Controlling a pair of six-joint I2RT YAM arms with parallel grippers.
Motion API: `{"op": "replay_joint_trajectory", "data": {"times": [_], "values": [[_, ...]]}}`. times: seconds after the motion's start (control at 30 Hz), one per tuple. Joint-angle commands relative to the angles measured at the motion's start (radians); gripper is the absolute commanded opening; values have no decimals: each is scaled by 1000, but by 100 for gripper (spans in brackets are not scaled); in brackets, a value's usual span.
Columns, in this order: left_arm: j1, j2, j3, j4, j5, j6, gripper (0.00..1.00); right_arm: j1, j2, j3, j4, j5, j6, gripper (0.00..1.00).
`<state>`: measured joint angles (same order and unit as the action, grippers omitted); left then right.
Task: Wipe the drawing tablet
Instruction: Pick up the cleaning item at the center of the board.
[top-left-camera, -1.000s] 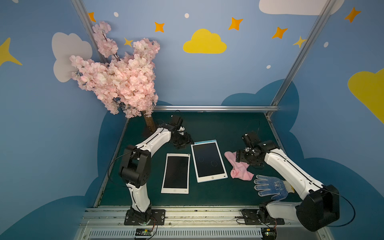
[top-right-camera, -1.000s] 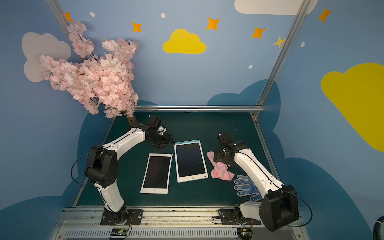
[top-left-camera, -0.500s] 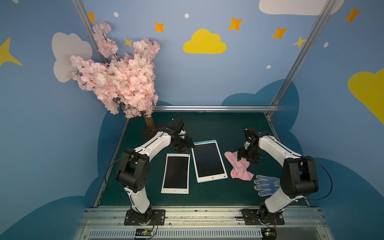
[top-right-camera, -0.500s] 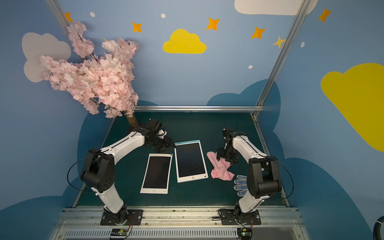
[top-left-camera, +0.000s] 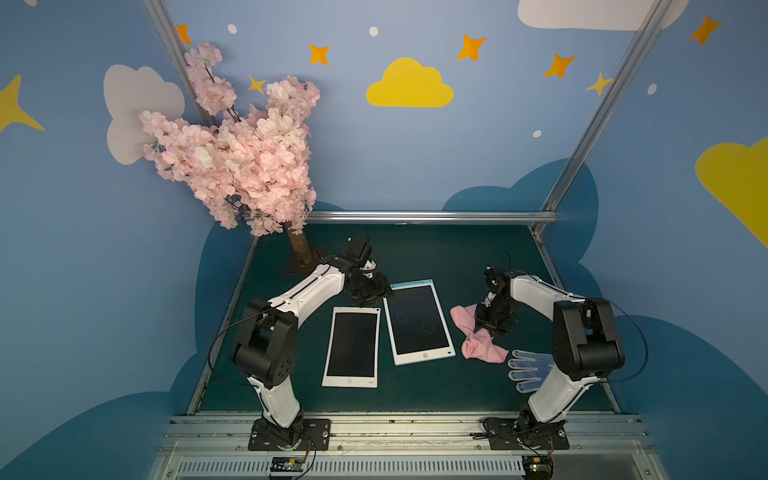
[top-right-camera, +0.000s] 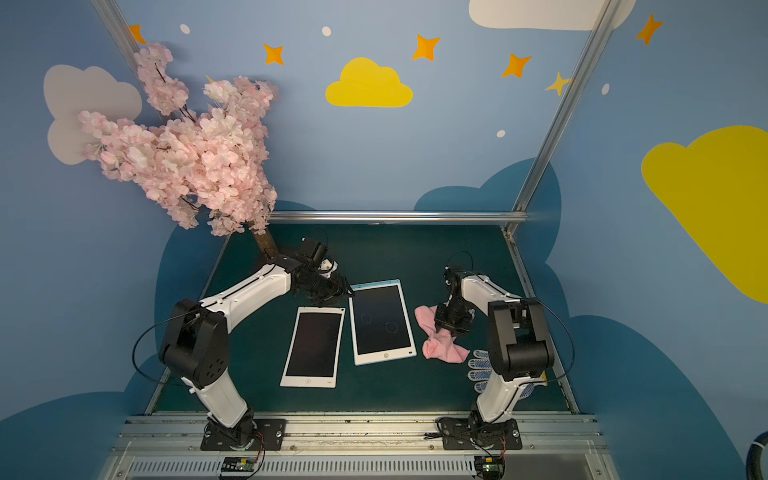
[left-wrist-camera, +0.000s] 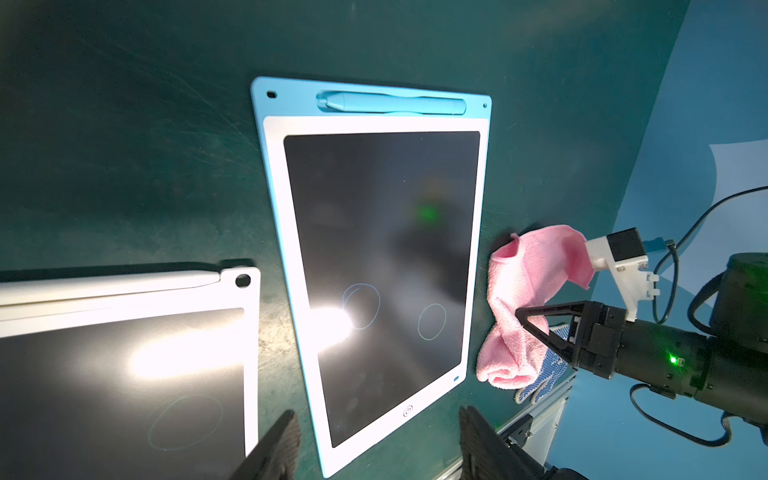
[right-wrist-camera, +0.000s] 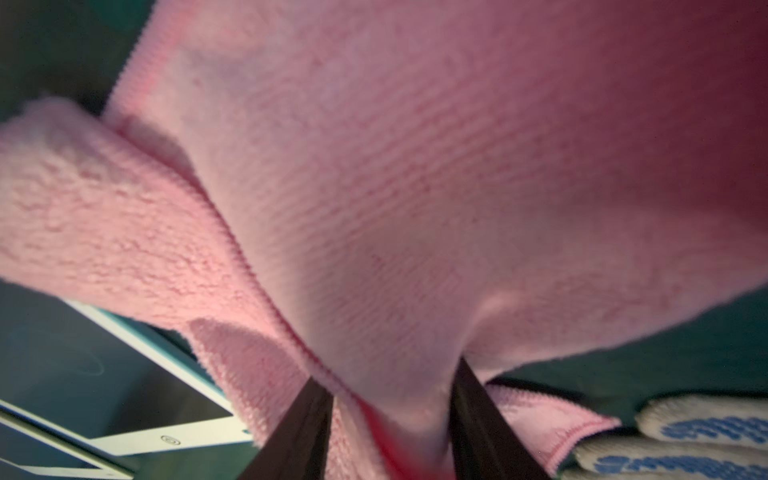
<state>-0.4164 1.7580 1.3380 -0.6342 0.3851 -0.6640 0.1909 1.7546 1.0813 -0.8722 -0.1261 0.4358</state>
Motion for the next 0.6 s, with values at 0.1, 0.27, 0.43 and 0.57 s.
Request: {"op": "replay_joint_trajectory", "data": {"times": [0.1, 0.27, 0.43, 0.57], "values": [[-2, -22, -22, 2, -1, -4, 59, -6, -46, -10, 3, 17, 30, 0], [1, -28, -34, 8, 0, -2, 58, 7, -148, 55, -61, 68, 14, 0], [27, -9, -29, 11, 6, -7, 54, 64, -254, 177, -151, 129, -27, 0], [53, 52, 25, -2, 20, -8, 49, 128, -310, 247, -170, 98, -72, 0]]}}
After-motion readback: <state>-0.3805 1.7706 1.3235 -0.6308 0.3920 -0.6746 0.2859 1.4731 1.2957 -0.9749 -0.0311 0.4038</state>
